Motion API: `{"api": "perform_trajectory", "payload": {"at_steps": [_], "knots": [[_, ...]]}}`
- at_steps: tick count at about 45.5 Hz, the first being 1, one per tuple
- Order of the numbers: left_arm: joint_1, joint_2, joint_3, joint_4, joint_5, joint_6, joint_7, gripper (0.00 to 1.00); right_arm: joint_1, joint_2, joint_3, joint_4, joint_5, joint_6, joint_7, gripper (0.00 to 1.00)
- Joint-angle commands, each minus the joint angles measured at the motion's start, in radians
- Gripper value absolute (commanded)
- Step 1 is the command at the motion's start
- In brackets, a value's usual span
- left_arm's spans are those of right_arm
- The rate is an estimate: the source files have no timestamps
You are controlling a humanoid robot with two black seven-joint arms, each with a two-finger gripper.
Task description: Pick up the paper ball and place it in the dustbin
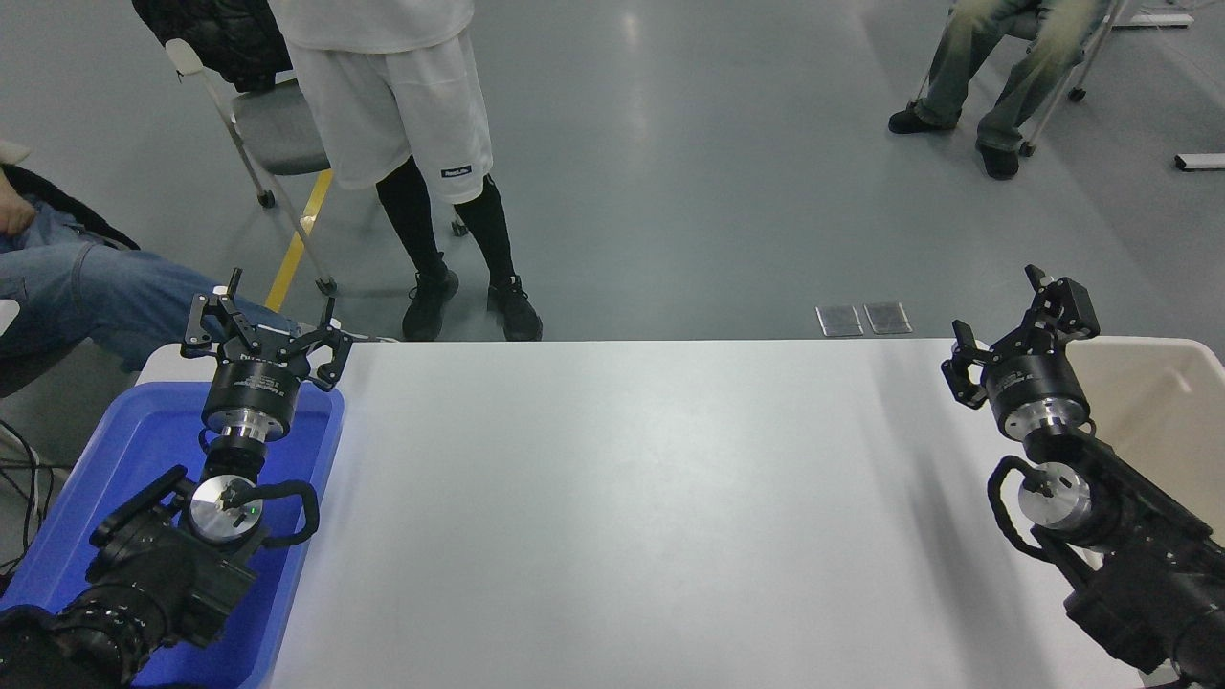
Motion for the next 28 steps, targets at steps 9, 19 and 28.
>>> {"api": "perform_trajectory", "payload": {"at_steps": [9, 19, 28], "knots": [[0.0, 0.0, 0.0, 0.0, 0.0, 0.0, 0.0, 0.99, -0.052, 0.028, -0.043, 0.015, 0.037, 0.013, 0.035, 1.0], [0.0, 0.0, 0.0, 0.0, 0.0, 0.0, 0.0, 0.99, -0.064, 0.031, -0.045, 0.034, 0.037, 0.039, 0.046, 1.0], [0.0, 0.0, 0.0, 0.0, 0.0, 0.0, 0.0, 0.99, -0.066, 0.032, -0.037, 0.07, 0.037, 0.07, 0.047, 1.0]]}}
